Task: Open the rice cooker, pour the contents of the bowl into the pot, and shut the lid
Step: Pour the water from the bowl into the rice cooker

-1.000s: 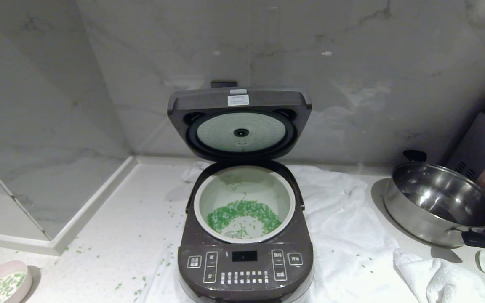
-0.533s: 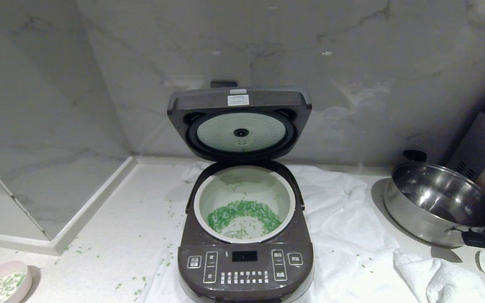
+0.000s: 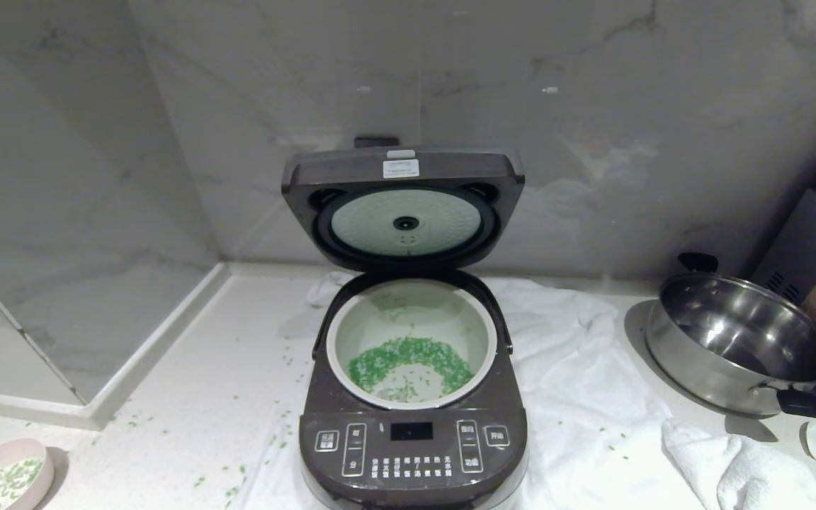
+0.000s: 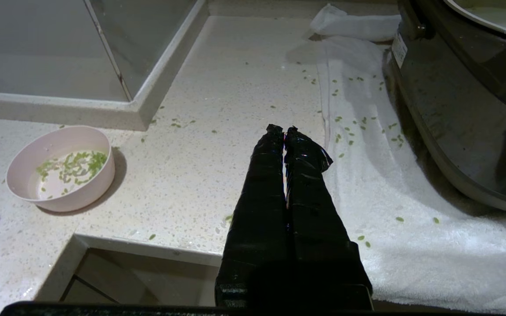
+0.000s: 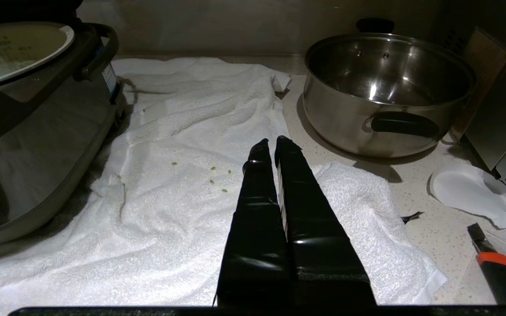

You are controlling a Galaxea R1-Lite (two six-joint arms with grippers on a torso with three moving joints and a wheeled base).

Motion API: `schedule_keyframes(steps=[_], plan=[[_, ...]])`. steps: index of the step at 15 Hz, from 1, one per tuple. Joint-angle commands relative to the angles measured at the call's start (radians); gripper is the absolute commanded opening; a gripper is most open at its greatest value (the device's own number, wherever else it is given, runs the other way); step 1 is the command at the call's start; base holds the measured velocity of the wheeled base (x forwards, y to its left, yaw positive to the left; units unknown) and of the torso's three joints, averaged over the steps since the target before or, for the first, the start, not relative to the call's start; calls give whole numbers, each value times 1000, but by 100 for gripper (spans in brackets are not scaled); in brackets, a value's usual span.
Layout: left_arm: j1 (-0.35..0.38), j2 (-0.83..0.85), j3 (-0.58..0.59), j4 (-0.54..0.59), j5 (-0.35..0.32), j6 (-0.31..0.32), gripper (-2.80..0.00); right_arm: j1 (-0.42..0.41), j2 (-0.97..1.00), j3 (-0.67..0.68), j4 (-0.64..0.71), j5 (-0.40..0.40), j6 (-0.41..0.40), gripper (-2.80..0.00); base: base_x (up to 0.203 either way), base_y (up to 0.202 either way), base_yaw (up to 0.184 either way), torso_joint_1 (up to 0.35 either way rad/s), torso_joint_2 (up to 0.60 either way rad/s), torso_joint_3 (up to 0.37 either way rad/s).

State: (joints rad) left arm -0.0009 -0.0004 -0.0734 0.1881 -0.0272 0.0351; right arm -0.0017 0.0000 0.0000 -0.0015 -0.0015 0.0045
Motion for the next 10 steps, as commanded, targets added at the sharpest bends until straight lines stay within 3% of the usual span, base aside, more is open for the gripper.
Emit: schedule_keyframes(steps=[1, 10], plan=[[0, -2, 0, 1, 0, 0, -280, 0, 0, 2, 0, 0, 0, -280, 0, 0, 0, 0, 0, 0], [-2, -3, 1, 1, 33, -20, -280, 0, 0, 2, 0, 0, 0, -280, 0, 0, 0, 0, 0, 0]])
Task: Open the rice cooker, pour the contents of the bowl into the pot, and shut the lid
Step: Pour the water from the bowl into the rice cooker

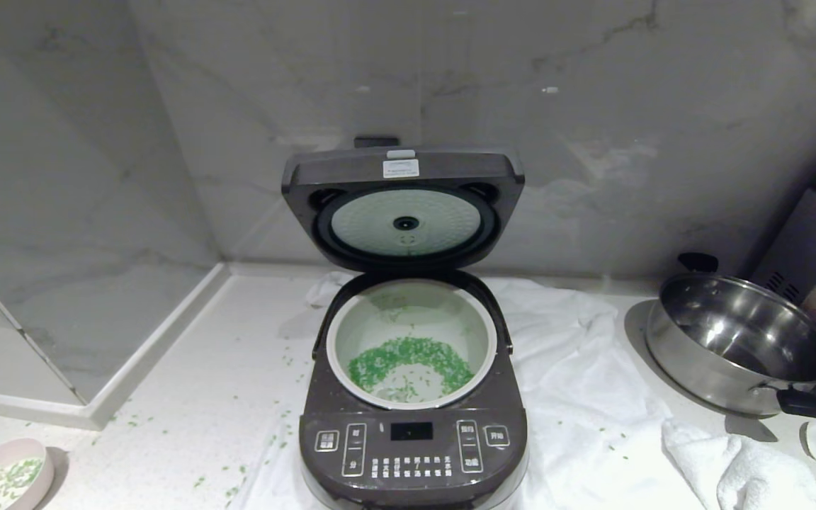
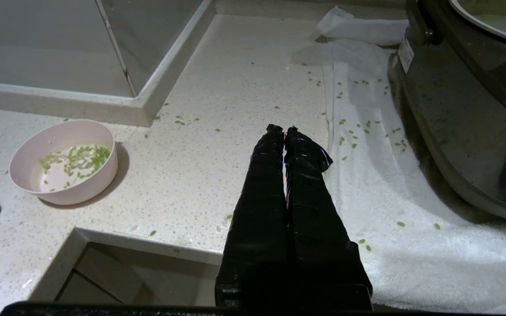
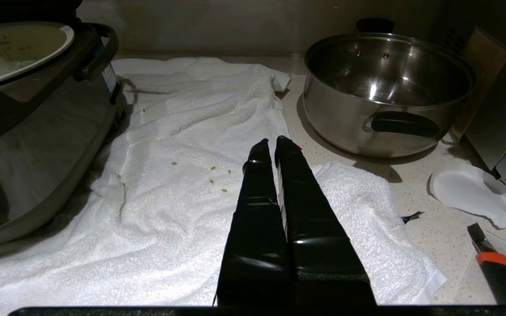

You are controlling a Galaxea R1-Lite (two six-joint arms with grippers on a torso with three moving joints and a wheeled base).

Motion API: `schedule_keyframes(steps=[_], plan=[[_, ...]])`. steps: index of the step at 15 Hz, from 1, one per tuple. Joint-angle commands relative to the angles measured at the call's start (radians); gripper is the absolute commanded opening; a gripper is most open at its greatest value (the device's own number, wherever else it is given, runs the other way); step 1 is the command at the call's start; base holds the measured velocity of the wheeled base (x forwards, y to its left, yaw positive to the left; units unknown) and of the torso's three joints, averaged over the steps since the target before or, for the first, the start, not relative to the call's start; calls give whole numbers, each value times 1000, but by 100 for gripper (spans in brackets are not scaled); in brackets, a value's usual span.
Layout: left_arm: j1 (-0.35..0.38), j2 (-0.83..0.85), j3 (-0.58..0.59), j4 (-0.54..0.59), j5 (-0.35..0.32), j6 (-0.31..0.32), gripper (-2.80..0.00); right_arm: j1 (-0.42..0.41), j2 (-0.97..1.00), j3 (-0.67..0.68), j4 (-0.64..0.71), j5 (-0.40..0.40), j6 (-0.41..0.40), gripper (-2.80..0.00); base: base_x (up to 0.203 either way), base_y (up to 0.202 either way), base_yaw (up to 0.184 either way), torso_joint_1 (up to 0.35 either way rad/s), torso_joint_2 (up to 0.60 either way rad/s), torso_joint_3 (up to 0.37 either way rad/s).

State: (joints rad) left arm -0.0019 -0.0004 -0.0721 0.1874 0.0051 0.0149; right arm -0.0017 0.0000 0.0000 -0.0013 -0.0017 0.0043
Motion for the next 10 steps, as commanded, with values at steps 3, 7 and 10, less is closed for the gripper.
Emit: schedule_keyframes(steps=[3, 7, 10], plan=[[-1, -3, 0, 1, 0, -1, -280, 0, 0, 2, 0, 0, 0, -280, 0, 0, 0, 0, 0, 0], [0, -3, 0, 1, -4, 4, -280, 0, 0, 2, 0, 0, 0, -280, 0, 0, 0, 0, 0, 0], [0, -3, 0, 1, -6, 4, -280, 0, 0, 2, 0, 0, 0, -280, 0, 0, 0, 0, 0, 0]])
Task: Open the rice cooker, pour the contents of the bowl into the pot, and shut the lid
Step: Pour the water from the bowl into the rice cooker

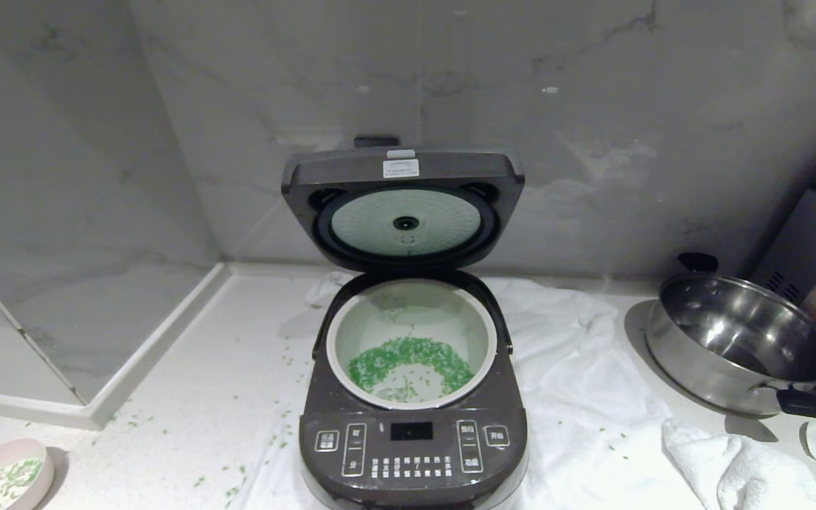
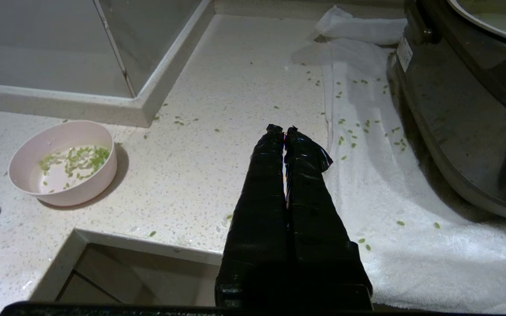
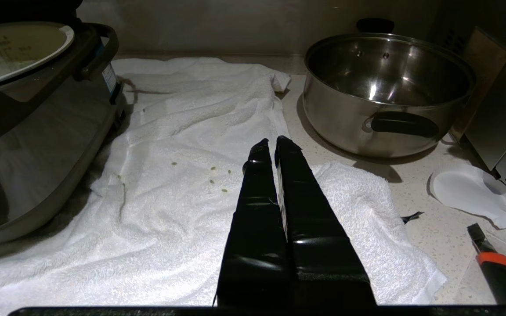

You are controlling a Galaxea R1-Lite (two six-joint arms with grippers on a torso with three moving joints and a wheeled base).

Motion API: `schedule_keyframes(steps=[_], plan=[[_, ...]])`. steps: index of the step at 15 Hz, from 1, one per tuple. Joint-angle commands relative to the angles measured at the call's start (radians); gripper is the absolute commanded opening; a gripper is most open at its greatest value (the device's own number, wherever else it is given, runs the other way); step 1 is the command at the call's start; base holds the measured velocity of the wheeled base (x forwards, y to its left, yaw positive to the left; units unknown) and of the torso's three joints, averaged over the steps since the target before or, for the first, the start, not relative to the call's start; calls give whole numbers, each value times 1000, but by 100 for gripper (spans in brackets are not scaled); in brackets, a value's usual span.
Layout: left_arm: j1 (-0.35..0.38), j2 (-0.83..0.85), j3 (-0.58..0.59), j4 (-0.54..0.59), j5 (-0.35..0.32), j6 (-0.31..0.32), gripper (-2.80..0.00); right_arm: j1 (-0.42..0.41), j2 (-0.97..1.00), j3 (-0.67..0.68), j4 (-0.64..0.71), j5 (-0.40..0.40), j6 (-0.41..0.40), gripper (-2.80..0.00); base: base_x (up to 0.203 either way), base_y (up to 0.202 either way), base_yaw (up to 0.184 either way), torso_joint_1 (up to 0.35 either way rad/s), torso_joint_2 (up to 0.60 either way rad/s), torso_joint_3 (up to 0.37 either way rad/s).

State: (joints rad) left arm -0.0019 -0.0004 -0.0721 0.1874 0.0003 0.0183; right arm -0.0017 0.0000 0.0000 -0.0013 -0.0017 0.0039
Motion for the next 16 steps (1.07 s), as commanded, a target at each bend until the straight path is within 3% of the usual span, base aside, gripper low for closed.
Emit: schedule_keyframes(steps=[1, 16], plan=[[0, -3, 0, 1, -2, 0, -280, 0, 0, 2, 0, 0, 1, -280, 0, 0, 0, 0, 0, 0], [-1, -3, 0, 0, 15, -20, -280, 0, 0, 2, 0, 0, 1, -280, 0, 0, 0, 0, 0, 0]])
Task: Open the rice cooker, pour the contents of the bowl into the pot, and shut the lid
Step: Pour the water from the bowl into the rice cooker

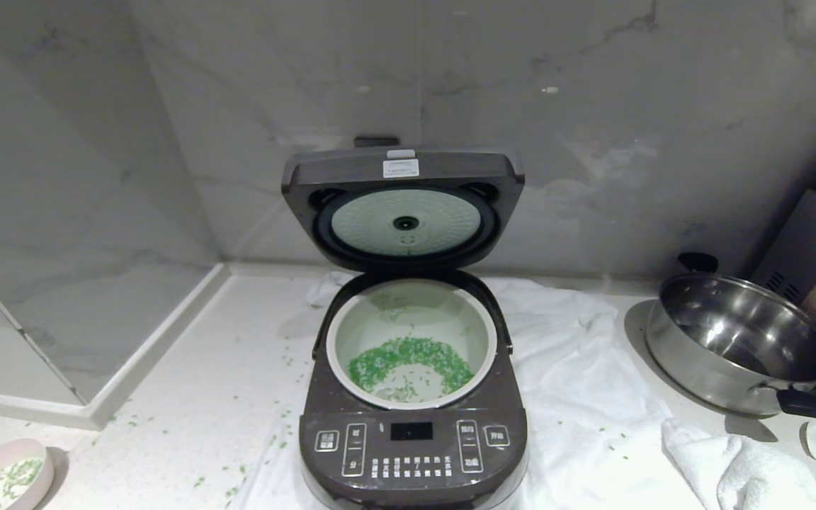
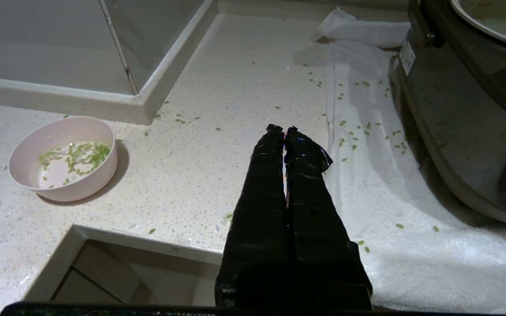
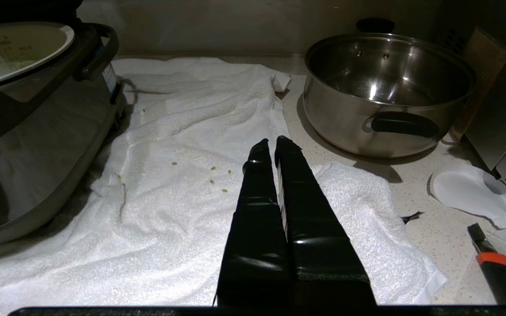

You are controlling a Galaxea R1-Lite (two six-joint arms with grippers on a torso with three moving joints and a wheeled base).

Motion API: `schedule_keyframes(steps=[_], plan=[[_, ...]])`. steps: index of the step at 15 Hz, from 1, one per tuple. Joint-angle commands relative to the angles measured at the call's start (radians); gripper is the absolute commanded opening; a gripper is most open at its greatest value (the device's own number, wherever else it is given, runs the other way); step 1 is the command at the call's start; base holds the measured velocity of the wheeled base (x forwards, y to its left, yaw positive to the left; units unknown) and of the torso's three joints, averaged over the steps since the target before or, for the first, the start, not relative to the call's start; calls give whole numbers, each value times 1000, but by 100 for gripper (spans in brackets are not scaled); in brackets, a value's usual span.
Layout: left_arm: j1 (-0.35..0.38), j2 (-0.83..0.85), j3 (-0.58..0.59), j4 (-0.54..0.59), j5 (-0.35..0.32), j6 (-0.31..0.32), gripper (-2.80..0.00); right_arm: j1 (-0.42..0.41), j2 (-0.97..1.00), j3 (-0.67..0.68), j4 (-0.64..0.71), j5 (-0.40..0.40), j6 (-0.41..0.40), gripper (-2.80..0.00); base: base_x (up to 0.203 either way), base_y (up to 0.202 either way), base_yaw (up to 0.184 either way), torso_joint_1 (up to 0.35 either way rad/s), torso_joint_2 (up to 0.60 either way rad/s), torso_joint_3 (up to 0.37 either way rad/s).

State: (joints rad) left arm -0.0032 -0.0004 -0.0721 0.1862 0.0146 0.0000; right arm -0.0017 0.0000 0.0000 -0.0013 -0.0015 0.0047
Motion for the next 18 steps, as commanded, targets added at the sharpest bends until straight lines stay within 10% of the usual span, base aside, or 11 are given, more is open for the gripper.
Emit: schedule_keyframes(steps=[1, 18], plan=[[0, -3, 0, 1, -4, 0, -280, 0, 0, 2, 0, 0, 0, -280, 0, 0, 0, 0, 0, 0], [0, -3, -2, 1, -5, 3, -280, 0, 0, 2, 0, 0, 0, -280, 0, 0, 0, 0, 0, 0]])
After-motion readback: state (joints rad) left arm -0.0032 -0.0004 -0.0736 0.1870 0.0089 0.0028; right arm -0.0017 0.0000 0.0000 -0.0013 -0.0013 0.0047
